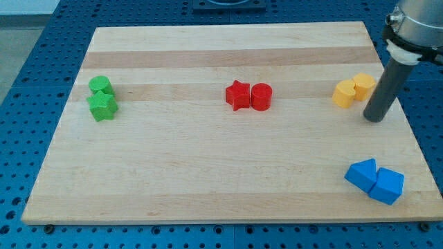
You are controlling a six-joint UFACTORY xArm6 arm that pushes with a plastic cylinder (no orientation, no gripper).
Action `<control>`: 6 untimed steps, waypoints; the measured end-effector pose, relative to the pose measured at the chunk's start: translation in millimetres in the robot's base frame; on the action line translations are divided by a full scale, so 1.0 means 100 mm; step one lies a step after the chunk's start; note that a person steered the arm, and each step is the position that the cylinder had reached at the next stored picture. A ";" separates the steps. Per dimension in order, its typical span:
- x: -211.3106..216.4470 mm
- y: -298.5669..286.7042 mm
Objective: Separate yellow hexagon from yellow heart
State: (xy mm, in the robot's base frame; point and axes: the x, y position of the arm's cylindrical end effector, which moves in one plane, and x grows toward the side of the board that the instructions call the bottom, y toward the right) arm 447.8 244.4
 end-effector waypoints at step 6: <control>-0.50 -0.21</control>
